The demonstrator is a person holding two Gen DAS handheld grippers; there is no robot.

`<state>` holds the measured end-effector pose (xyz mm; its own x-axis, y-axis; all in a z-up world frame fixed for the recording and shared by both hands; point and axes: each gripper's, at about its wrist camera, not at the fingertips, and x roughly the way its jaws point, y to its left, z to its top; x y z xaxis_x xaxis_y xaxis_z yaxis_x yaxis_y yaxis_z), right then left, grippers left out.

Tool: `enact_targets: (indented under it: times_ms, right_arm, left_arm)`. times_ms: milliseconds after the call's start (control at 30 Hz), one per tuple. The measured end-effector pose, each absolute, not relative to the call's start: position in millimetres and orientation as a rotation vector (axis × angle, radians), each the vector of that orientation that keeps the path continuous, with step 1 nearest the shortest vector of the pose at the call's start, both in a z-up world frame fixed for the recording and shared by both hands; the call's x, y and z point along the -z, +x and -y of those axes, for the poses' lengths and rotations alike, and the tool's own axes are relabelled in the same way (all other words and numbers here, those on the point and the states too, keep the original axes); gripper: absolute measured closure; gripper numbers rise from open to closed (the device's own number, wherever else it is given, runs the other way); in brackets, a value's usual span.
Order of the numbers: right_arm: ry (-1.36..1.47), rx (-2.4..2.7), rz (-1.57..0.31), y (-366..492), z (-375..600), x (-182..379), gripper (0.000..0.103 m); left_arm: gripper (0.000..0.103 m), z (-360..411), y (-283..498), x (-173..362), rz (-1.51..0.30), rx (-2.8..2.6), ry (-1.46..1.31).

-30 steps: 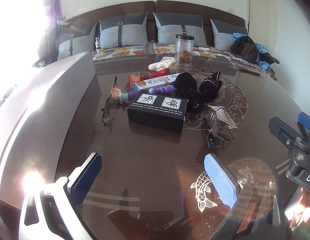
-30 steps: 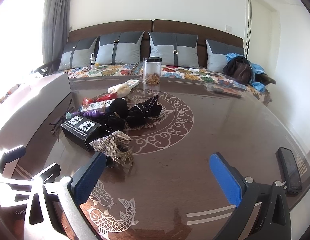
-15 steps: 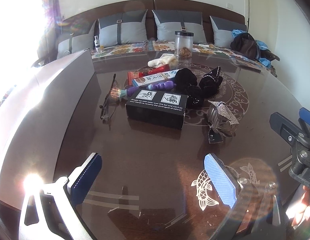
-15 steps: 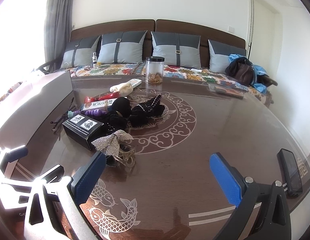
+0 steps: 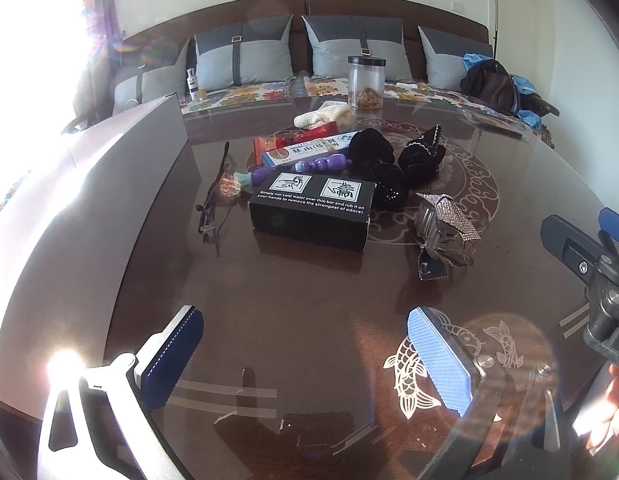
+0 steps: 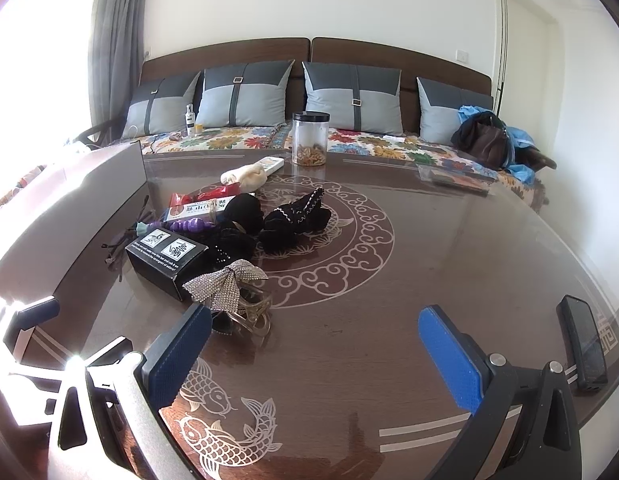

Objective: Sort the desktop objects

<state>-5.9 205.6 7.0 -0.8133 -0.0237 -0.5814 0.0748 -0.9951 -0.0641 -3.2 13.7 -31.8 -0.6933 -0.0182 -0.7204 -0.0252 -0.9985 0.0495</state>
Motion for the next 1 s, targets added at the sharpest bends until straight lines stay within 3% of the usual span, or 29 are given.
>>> enact_targets:
  times_ms: [1000]
  right_arm:
    - [0.978,2.927,-0.099,-12.3,-208.6,-1.0,0.000]
  left_arm:
    - [0.000,-17.3,-7.0,41.0,-0.122,-2.868,-1.275]
